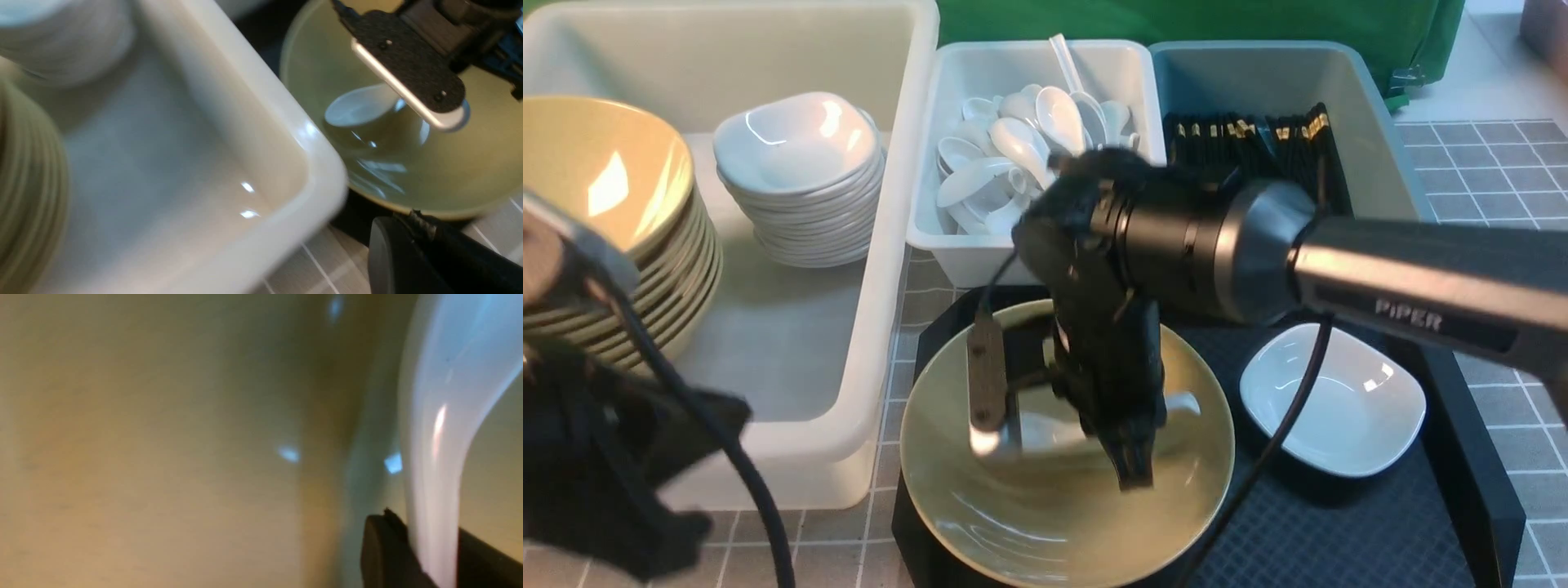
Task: On grey table put chopsticks spoon bowls plates into blue grey white boxes.
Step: 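Reach down and grasp the white spoon resting in the bowl with the right gripper, then place the white spoon into the bin of spoons with the right gripper, then grasp the large bowl on the tray by its rim, then place the tan bowl onto the bowl stack in the left bin with the left gripper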
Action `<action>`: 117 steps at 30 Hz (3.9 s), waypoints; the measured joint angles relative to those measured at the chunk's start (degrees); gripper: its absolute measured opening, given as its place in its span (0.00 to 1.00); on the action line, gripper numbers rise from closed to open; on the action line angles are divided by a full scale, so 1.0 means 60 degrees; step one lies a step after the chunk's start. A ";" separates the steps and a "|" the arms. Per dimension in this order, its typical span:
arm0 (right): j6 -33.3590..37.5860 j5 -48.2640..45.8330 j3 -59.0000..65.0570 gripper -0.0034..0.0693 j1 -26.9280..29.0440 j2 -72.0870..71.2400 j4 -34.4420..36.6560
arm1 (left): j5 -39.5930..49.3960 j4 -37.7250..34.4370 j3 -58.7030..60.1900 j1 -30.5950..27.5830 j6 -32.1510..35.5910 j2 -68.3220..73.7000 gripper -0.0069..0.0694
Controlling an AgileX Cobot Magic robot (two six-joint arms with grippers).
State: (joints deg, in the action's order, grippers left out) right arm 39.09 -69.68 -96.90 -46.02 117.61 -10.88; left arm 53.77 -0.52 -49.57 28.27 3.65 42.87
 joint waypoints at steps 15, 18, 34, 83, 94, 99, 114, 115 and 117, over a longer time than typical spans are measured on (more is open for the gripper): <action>-0.3680 0.1629 -0.4177 0.22 0.1990 -0.0280 -0.0014 | -0.0325 0.1167 -0.2361 -0.1458 -0.0335 0.3383 0.08; -0.4940 0.2706 -0.4227 0.22 0.2278 -0.0003 -0.0014 | -0.0444 -0.0681 -0.3045 -0.2256 0.1121 0.4443 0.08; -0.7568 0.4770 -0.4525 0.89 0.2485 0.1365 -0.0005 | 0.0087 -0.5250 -0.4459 -0.2812 0.4931 0.6507 0.20; -0.4724 0.0529 0.5535 0.10 0.2520 -0.7826 0.1135 | 0.2392 -0.0698 -0.8419 0.0009 0.2286 1.0063 0.10; -0.3661 0.1041 0.3950 0.09 0.2520 -0.7826 0.2298 | 0.3142 -0.4526 -0.8527 -0.7030 0.2350 0.6837 0.09; -0.3526 0.1690 0.3930 0.09 0.2520 -0.7826 0.2351 | 0.3079 -0.6096 -0.7563 -1.0323 0.2902 0.6731 0.09; -0.3284 0.2077 0.3930 0.09 0.2520 -0.7826 0.2391 | 0.0696 -0.4902 -0.5829 -1.0810 0.3365 0.8134 0.19; -0.3273 0.2077 0.3930 0.09 0.2520 -0.7826 0.2391 | 0.0615 -0.4618 -0.5829 -1.0716 0.3365 0.8203 0.20; -0.3249 0.2077 0.3930 0.09 0.2520 -0.7826 0.2391 | 0.0490 -0.3993 -0.5829 -1.0482 0.3298 0.8265 0.25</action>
State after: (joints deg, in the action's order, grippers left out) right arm 19.60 -57.22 -73.32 -30.90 70.66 3.47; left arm 56.71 -24.47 -84.55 -34.62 23.43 92.46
